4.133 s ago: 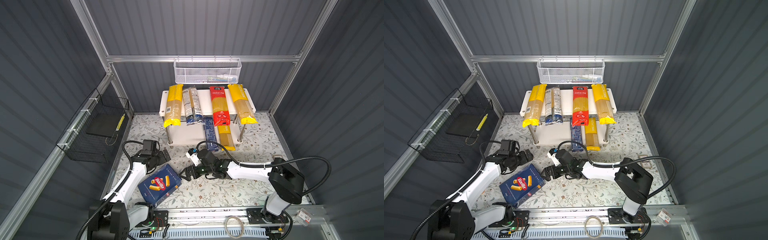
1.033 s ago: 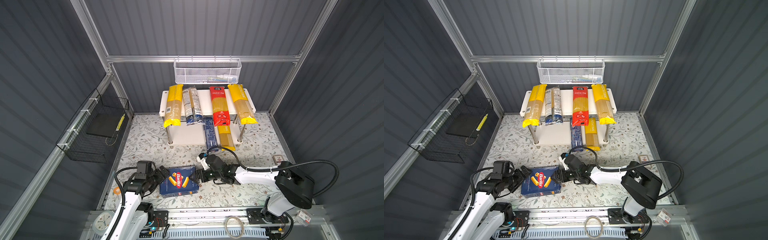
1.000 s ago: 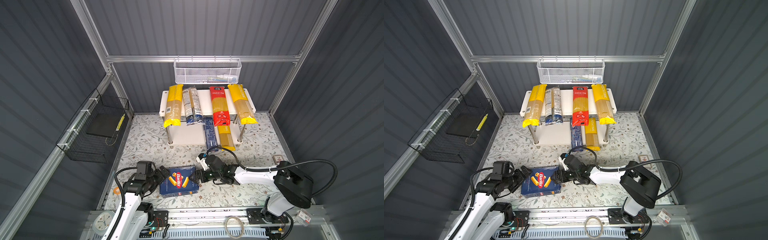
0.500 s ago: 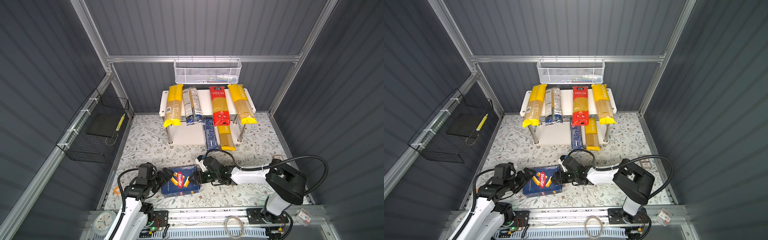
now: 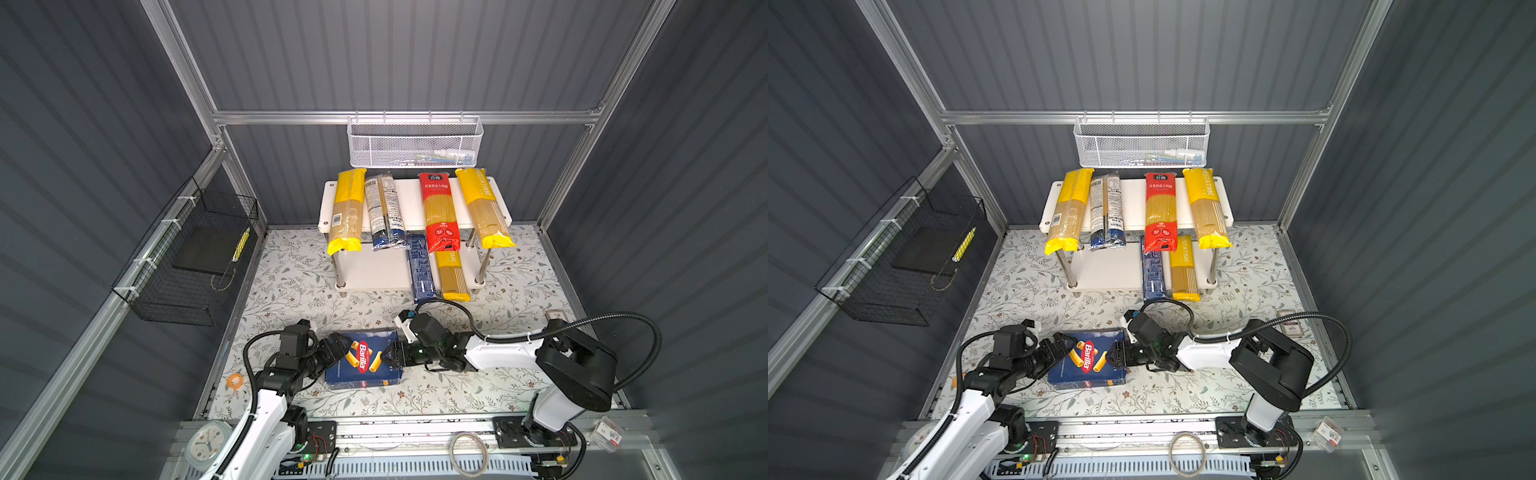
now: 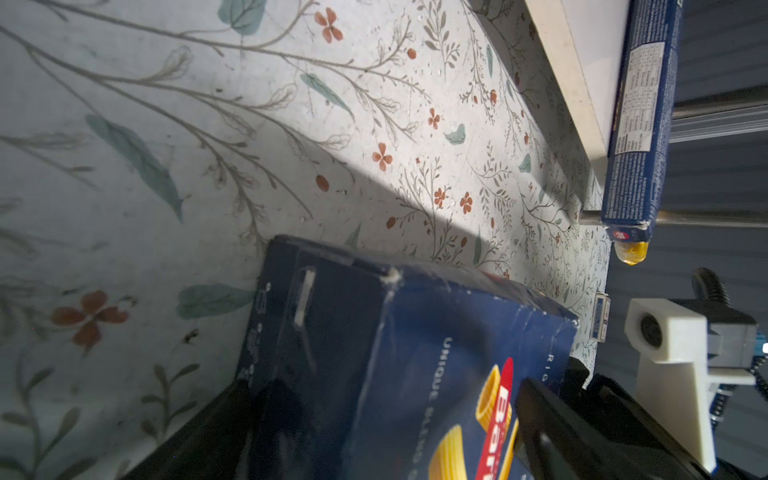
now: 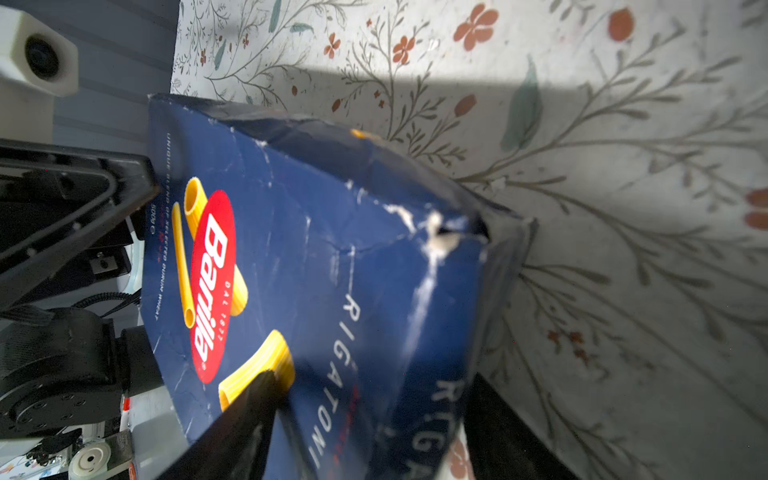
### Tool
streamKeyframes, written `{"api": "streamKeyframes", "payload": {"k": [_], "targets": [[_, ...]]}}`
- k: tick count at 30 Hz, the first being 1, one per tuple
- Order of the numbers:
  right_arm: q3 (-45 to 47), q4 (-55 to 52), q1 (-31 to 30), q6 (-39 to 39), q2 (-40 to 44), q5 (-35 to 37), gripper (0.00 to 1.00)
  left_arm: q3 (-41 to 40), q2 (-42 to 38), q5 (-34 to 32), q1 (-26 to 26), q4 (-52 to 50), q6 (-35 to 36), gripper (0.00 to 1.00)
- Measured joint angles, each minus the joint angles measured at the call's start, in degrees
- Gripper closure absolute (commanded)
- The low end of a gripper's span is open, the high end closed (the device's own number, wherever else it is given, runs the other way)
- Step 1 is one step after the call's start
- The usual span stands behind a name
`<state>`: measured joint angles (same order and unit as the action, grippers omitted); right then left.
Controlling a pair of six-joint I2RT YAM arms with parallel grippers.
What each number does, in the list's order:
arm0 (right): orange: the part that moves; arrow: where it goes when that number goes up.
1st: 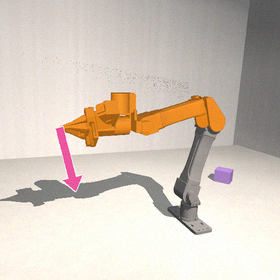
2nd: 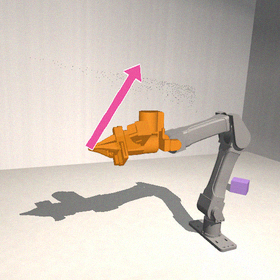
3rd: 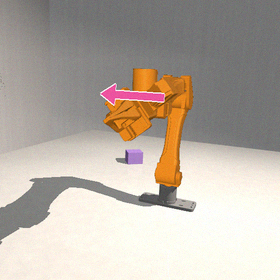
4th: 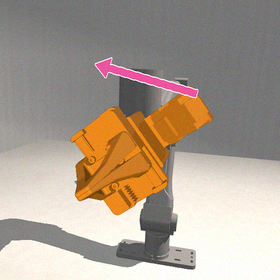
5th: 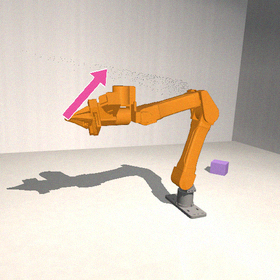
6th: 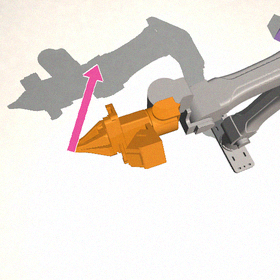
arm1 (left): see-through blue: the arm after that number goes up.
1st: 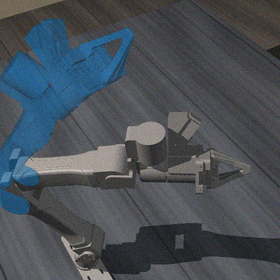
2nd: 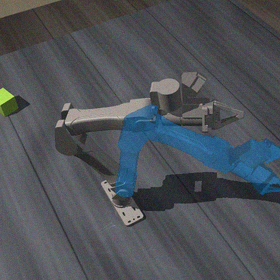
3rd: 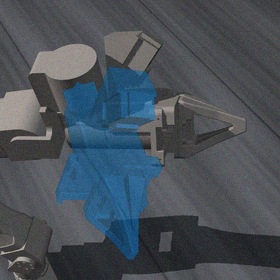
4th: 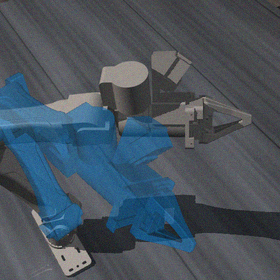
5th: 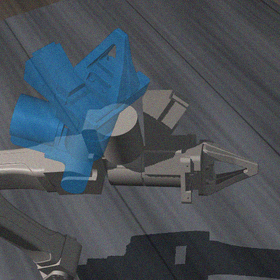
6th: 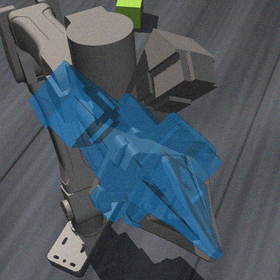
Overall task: Arrange pasta packages on shelves
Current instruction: Pick up the pasta box from the bottom-center of the table.
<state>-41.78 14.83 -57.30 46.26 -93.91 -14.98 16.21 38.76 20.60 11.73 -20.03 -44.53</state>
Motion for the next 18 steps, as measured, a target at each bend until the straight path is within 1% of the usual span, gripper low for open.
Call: {"api": "streamKeyframes", "payload": {"k": [6, 14, 18], "targets": [[-0.5, -1.7, 0.0, -0.3, 0.9, 1.7, 0.31, 0.6, 0.7, 1.1, 0.3, 0.8, 0.7, 0.0], [-1.8, -4.0, 0.4, -0.2, 1.5, 4.8, 0.31, 4.5, 7.3, 1.5, 1.3, 5.0, 0.6, 0.0], [-2.6, -5.6, 0.9, -0.2, 2.1, 6.3, 0.31, 6.3, 10.8, 0.9, 2.4, 8.7, 0.6, 0.0]]}}
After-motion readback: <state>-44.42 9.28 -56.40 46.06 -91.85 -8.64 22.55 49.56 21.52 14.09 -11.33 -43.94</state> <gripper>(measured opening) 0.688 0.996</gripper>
